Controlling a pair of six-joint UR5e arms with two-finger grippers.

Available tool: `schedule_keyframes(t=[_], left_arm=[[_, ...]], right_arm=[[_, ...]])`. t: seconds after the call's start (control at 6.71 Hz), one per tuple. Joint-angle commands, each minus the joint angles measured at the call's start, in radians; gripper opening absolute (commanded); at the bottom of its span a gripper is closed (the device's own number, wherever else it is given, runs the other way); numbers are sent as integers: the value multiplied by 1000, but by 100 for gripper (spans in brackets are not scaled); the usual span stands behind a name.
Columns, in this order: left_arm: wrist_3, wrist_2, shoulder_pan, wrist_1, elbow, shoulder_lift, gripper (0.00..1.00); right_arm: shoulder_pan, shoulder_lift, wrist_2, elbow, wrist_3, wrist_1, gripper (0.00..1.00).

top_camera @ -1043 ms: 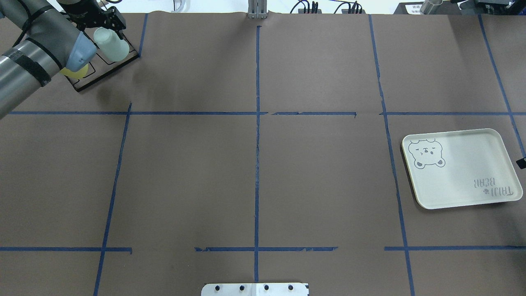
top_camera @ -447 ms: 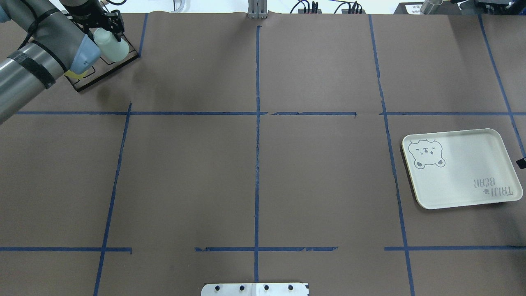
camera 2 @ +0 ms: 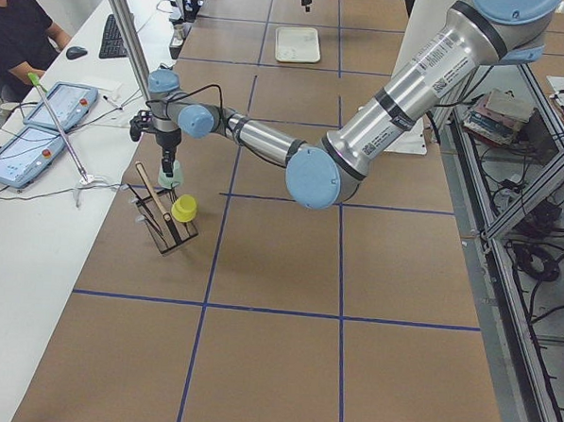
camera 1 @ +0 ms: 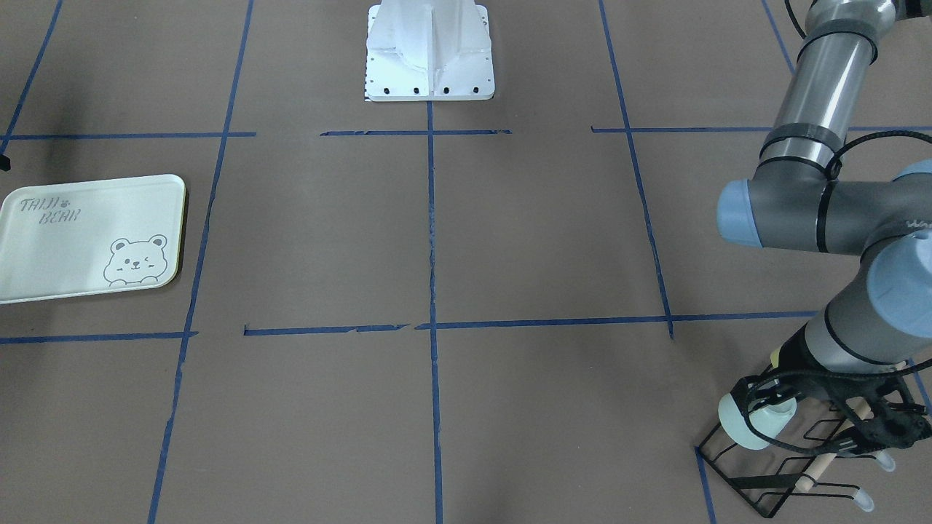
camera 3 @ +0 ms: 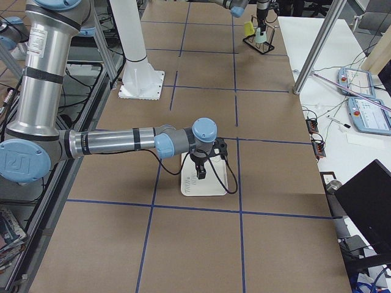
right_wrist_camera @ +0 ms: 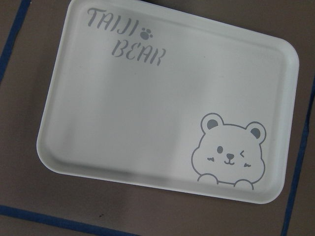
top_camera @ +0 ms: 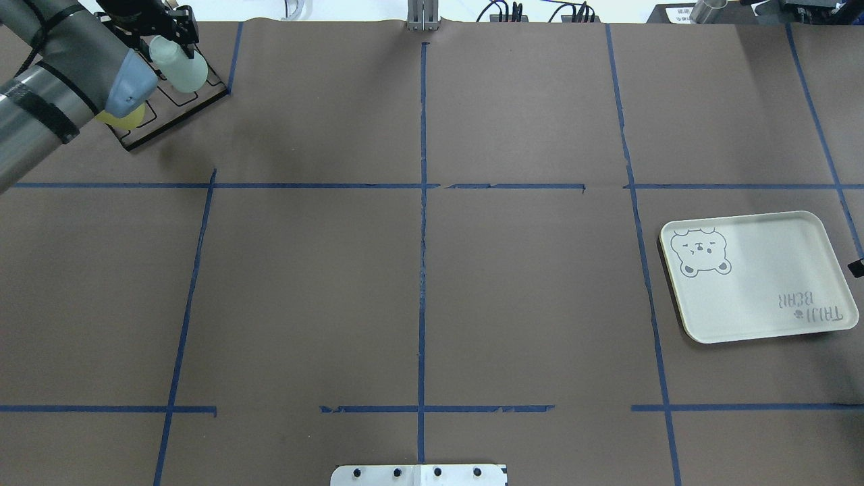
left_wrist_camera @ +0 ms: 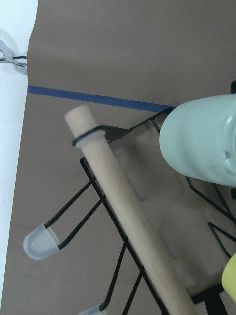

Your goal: Left arm grabs green cup and hands to right arm on tray

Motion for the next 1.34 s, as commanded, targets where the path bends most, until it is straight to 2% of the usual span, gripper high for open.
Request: schedule_keyframes(t=[0.0,0.15,0.3,0.45,0.6,0.74,0.89,1.04,1.19], left_arm=[[2,1,-22,238,-355,112,0],[2,1,-23,355,-468,114,0],[-16,-6,-22,409,-552,114,0],[-180,-12,-8,408,-612,115,0],[-317,-19,69,407,-688,115,0],[-455,-24,167,390,-737,118,0],[-599,-22,256,305,-784,120,0],[-769,-22,329,153,-788,126,3],[-915,-21,410,-74,-776,147,3]], right_arm=[[-5,25,-3,-8,0,0,100],[-38,84,-9,-10,66,0,100],[-115,189,-57,-10,261,3,100],[-211,295,-117,-4,442,5,100],[-302,336,-172,9,580,94,100],[-392,344,-247,13,762,259,100],[-461,365,-317,23,972,434,100],[-489,377,-319,71,1175,543,100],[-497,420,-316,108,1368,654,100]])
